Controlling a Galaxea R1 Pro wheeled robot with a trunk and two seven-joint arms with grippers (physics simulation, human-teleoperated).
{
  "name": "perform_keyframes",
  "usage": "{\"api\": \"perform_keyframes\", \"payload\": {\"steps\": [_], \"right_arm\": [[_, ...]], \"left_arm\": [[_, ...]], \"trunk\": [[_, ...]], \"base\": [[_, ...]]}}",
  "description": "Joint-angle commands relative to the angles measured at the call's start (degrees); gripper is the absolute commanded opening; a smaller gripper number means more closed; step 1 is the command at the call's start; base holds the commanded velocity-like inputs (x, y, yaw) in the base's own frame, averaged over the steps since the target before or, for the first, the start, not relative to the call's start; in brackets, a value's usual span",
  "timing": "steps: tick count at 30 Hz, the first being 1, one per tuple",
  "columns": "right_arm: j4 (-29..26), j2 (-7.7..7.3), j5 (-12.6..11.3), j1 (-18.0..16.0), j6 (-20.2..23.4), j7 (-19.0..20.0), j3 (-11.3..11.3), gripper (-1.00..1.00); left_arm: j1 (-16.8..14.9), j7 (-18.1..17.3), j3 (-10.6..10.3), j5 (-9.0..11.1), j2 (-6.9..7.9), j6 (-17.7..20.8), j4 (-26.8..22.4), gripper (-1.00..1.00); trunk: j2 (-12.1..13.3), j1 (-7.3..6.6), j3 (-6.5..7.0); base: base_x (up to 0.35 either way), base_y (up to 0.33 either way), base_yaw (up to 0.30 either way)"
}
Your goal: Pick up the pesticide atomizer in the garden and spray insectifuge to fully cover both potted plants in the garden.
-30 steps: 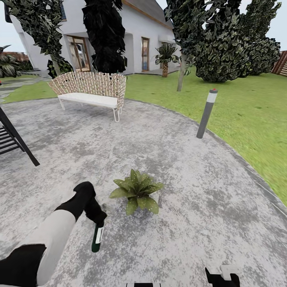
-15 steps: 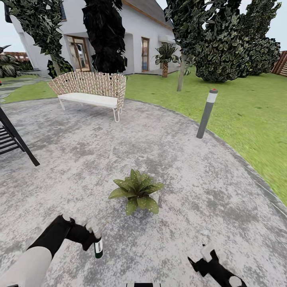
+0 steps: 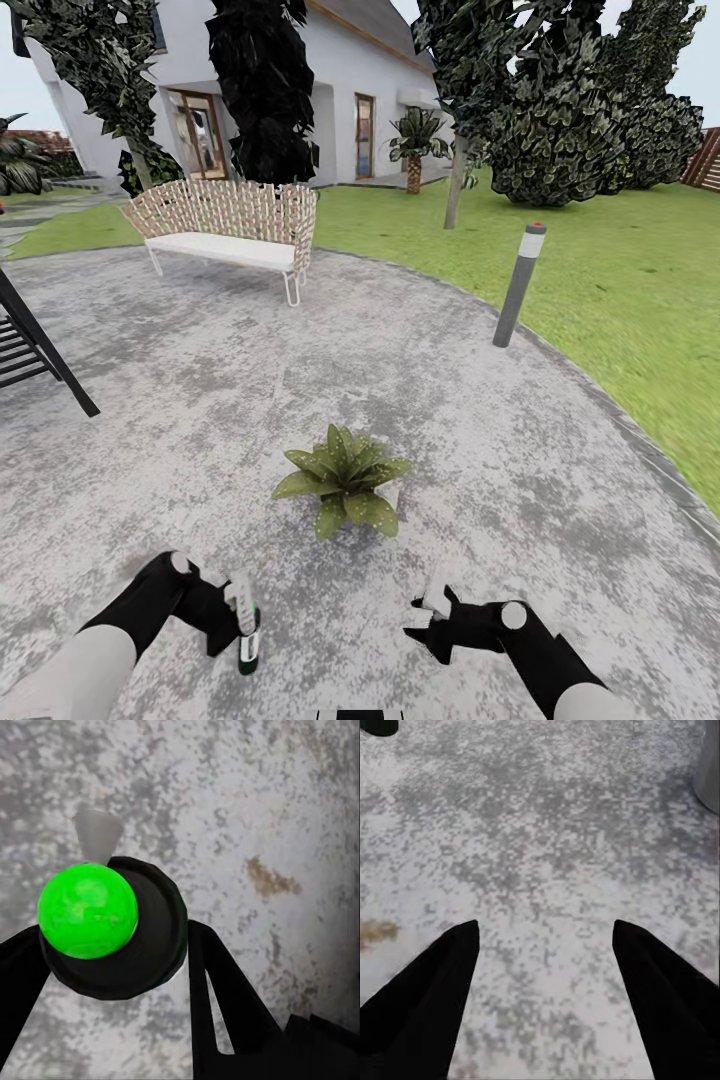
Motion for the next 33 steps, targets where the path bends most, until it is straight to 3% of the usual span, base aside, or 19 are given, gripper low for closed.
{"api": "perform_keyframes", "payload": {"steps": [1,5,8,15,20,24,33], "right_arm": [[-0.06,0.36,0.45,-0.07,-0.29,1.15,-0.25,-1.0],[-0.42,2.07,0.45,-0.37,-0.29,2.76,-0.07,-1.0],[-1.1,2.53,0.41,-0.42,-0.29,3.27,-0.05,-1.0],[-1.22,6.05,0.36,-0.43,-0.29,4.67,0.04,-1.0],[-1.28,7.79,0.36,-0.43,-0.29,4.8,0.04,-1.0],[-1.3,8.31,0.36,-0.43,-0.29,4.8,0.04,-1.0],[-1.47,8.72,0.36,-0.43,-0.29,4.74,0.04,-1.0]], "left_arm": [[-0.01,-0.36,0.22,-0.38,-0.15,-0.15,0.1,-1.0],[-0.01,-0.34,-0.85,-0.4,-0.81,-2.64,1.72,-1.0],[-0.01,-0.26,-1.36,-0.47,-1.93,-3.06,2.19,-1.0],[0.08,4.37,-2.51,-1.63,-5.72,-3.21,4.22,-1.0],[0.08,7.22,-2.9,-1.77,-7.12,-3.26,5.24,-1.0],[0.08,7.45,-2.92,-1.73,-7.61,-6.64,5.65,-1.0],[0.08,7.51,-2.92,-1.76,-10.53,-7.95,6.43,-1.0]], "trunk": [[-0.02,-0.01,-0.05],[-0.02,-0.01,-0.05],[-0.02,-0.01,-0.05],[-0.02,-0.01,-0.05],[-0.02,-0.01,-0.05],[-0.02,-0.01,-0.05],[-0.02,-0.01,-0.05]], "base": [[0.0,0.0,0.0],[0.0,0.0,0.0],[0.0,0.0,0.0],[0.0,0.0,0.0],[0.0,0.0,0.0],[0.0,0.0,0.0],[0.0,0.0,0.0]]}}
